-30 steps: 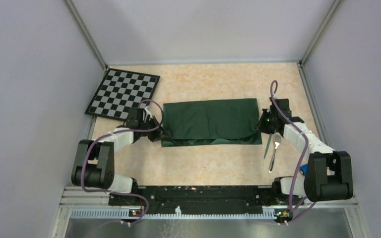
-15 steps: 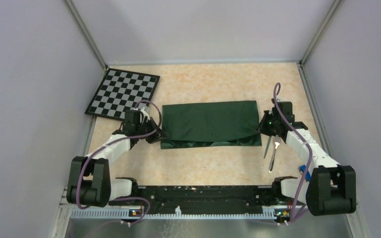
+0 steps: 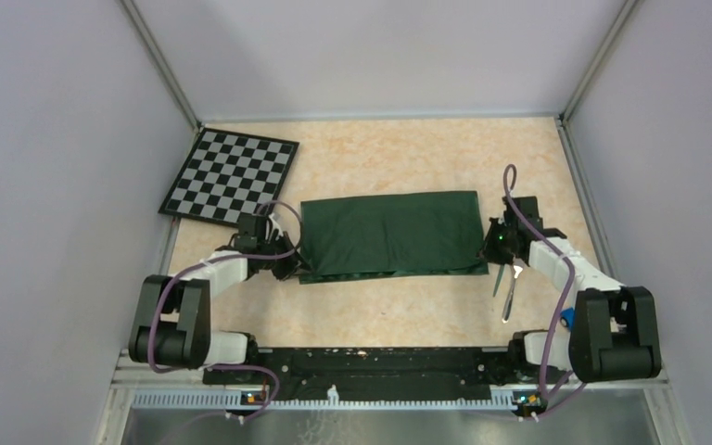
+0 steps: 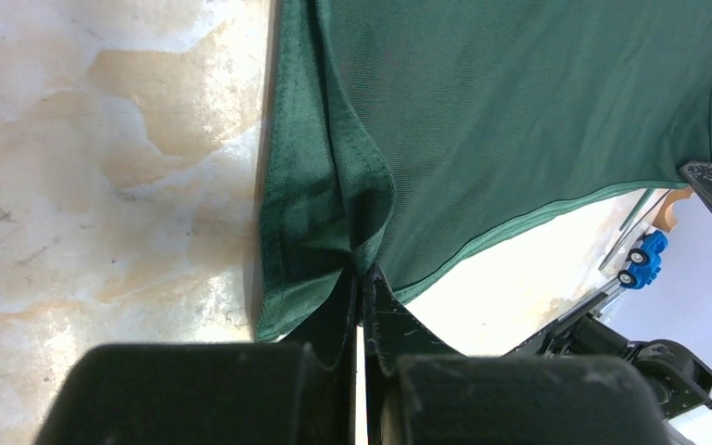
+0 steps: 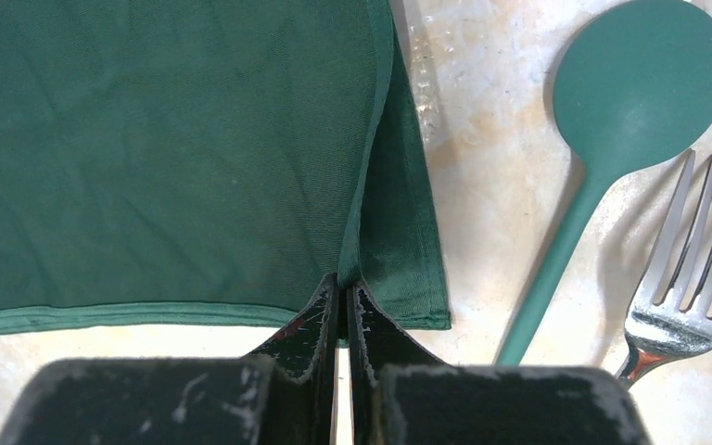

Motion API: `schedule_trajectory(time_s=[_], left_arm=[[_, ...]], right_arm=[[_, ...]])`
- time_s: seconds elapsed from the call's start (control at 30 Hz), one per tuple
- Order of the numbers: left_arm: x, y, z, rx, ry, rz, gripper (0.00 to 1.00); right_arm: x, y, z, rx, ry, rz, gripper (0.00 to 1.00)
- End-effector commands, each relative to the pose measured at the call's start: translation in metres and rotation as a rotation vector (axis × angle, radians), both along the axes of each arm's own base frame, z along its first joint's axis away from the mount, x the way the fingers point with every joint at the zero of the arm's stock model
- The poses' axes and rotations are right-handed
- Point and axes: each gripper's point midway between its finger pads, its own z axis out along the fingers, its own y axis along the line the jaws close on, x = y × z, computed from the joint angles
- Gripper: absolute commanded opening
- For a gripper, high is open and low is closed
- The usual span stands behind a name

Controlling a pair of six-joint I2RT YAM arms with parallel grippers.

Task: Fold the napkin into a case and place the utensils inside
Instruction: Fold and flatten the napkin at the center of the board.

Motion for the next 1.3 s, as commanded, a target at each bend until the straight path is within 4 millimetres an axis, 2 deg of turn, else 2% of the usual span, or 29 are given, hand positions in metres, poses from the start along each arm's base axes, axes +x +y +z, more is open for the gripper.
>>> schedule_trajectory(time_s=[0.0, 0.13, 0.3, 0.5, 0.87, 1.1, 1.27], left_arm=[[0.012, -0.005, 0.033, -0.021, -0.100, -0.037, 0.00], [0.012, -0.003, 0.054, -0.009, -0.148, -0.043, 0.00], [0.002, -0.002, 0.051, -0.008, -0.140, -0.049, 0.00], [-0.011, 0.000, 0.033, -0.005, -0.104, -0.037, 0.00], [-0.017, -0.003, 0.007, -0.027, -0.030, -0.032, 0.00], [-0.023, -0.005, 0.002, -0.037, -0.013, -0.035, 0.00], [-0.025, -0.006, 0.007, -0.046, -0.018, -0.039, 0.00]], right_arm=[[0.019, 0.001, 0.035, 0.020, -0.094, -0.012, 0.00], [0.017, 0.002, 0.055, 0.030, -0.125, -0.016, 0.00], [0.014, 0.003, 0.062, 0.041, -0.140, -0.017, 0.00], [0.008, 0.002, 0.045, 0.035, -0.106, -0.025, 0.00], [0.010, -0.001, 0.011, 0.016, -0.044, -0.044, 0.00], [0.014, -0.003, -0.007, 0.002, -0.005, -0.053, 0.00], [0.013, -0.004, -0.016, 0.001, 0.016, -0.063, 0.00]])
